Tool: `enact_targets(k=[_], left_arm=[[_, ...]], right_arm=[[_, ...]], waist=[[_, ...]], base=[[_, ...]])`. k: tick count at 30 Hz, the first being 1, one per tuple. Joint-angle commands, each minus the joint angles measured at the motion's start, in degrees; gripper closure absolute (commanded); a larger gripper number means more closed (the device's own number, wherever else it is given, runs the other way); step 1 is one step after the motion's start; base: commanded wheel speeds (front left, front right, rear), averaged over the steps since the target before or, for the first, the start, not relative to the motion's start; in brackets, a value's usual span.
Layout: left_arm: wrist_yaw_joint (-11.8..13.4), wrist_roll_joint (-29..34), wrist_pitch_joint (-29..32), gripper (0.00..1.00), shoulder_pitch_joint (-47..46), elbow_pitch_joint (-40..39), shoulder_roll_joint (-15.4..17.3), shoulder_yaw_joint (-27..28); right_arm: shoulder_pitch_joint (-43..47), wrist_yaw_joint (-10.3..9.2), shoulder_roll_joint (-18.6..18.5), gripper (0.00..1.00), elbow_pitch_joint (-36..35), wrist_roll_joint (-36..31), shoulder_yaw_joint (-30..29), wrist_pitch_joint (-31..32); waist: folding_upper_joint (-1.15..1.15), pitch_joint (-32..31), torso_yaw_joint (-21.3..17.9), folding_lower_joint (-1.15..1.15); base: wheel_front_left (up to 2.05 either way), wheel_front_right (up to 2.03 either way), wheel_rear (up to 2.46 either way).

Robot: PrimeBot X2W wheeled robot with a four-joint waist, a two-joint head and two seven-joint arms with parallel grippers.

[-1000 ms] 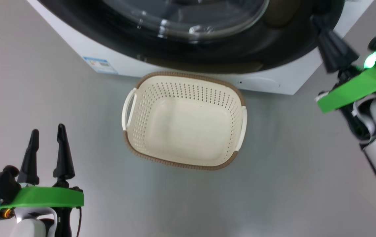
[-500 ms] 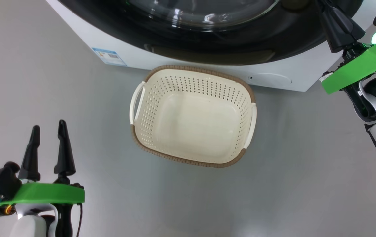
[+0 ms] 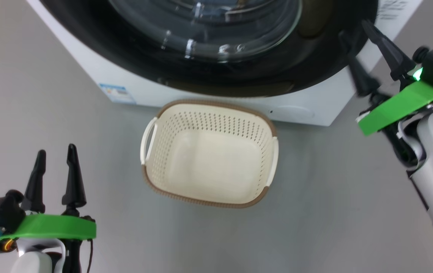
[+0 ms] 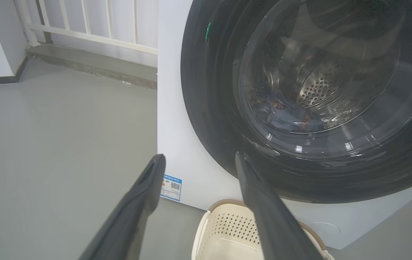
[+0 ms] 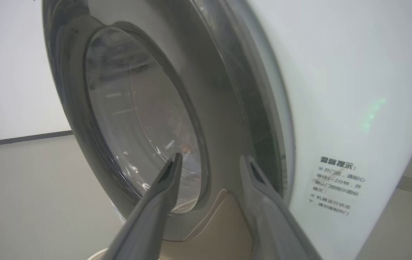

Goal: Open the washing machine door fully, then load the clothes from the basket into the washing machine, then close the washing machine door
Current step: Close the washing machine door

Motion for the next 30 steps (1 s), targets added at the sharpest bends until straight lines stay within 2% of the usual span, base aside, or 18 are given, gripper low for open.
enact_targets(k=[1,10,22,30], left_arm=[[-0.15,0.55,-0.36,0.0,0.77,-0.85,2.09,1.73],[-0.15,1.69,-0.36,0.0,3.02,-0.66,3.23,0.54],[-0.15,2.34,-0.36,0.0,5.56,-0.26,3.69,0.19],[-0.15,2.08,-0.36,0.0,7.73,0.09,3.62,-0.26]], right_arm=[[2.66,-0.33,0.82,0.0,-2.27,-0.6,0.09,-0.26],[10.66,-0.33,2.2,0.0,-5.92,-0.8,-0.75,-0.26],[20.2,-0.33,4.14,0.0,-8.74,-1.09,-2.73,-0.26],[25.84,-0.33,5.03,0.0,-10.24,-1.17,-4.56,-0.26]], waist=[[0.0,-2.93,-2.46,0.0],[0.0,-9.64,-7.52,0.0],[0.0,-15.15,-13.55,0.0],[0.0,-17.68,-16.15,0.0]], base=[[0.0,0.0,0.0],[0.0,0.0,0.0],[0.0,0.0,0.0],[0.0,0.0,0.0]])
